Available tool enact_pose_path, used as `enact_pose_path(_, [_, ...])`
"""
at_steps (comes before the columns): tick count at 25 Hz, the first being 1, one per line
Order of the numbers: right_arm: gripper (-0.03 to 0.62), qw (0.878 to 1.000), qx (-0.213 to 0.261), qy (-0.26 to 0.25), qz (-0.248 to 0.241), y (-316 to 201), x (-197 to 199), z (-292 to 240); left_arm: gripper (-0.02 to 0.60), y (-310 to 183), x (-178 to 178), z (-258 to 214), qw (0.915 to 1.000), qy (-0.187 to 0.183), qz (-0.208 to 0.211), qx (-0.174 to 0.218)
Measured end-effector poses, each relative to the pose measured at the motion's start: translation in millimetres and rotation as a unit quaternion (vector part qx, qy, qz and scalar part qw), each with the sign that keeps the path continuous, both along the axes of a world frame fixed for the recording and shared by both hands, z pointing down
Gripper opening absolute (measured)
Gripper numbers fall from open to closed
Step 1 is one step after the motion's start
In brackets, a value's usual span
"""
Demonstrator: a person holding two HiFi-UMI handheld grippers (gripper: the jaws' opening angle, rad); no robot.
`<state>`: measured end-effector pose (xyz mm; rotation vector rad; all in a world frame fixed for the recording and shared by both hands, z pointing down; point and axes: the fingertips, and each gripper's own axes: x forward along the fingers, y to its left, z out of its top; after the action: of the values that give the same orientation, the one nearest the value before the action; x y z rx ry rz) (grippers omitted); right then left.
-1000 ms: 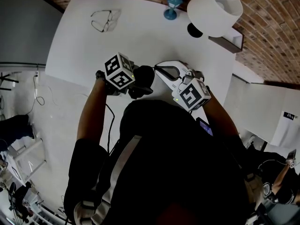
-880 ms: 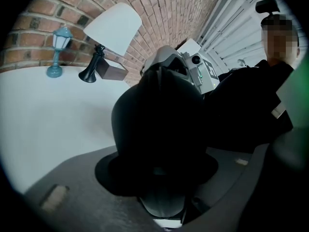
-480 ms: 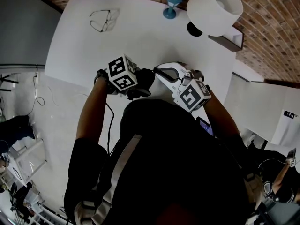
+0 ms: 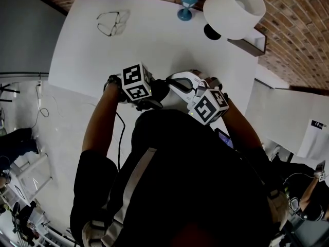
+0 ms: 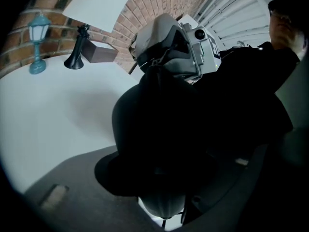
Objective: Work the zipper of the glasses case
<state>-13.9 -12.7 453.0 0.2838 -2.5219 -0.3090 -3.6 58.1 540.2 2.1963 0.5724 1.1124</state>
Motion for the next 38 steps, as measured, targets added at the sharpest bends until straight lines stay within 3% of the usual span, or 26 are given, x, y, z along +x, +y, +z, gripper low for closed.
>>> enact_pose_path(4, [0.003,1.0,-0.021,-0.018,0.009,0,2,-3,0.259,-9,8,0,0.9993,0.023,-0.016,0.026])
enact_pose_path(6, [0.003,0.999,-0.027,-0.023,0.012,0,3,-5,0.307,-16,10,4,0.9979,0.03,-0.032,0.047])
enact_pose_path(11, [0.003,0.997,-0.047,-0.03,0.044,-8,14,1,0.366,-48,13,13,0.9844,0.063,-0.128,0.103])
enact_pose_path(16, [0.003,0.991,-0.096,-0.029,0.094,-18,22,20,0.383,-79,-3,28,0.9528,0.074,-0.245,0.163])
enact_pose_path(20, [0.003,0.982,-0.132,-0.013,0.137,-29,30,40,0.383,-99,-14,27,0.9138,0.088,-0.329,0.221])
enact_pose_path(23, [0.003,0.965,-0.187,-0.029,0.179,-38,33,47,0.383,-109,-12,19,0.8873,0.107,-0.355,0.274])
enact_pose_path(27, [0.003,0.946,-0.24,-0.054,0.21,-45,28,48,0.383,-111,-2,16,0.8696,0.119,-0.365,0.31])
enact_pose_path(31, [0.003,0.942,-0.26,-0.061,0.205,-43,18,43,0.383,-117,5,15,0.8622,0.124,-0.367,0.327])
enact_pose_path(34, [0.003,0.936,-0.279,-0.067,0.203,-40,12,42,0.379,-119,7,12,0.8676,0.128,-0.344,0.336])
enact_pose_path(38, [0.003,0.921,-0.315,-0.089,0.21,-39,7,41,0.324,-118,13,13,0.8734,0.131,-0.318,0.345])
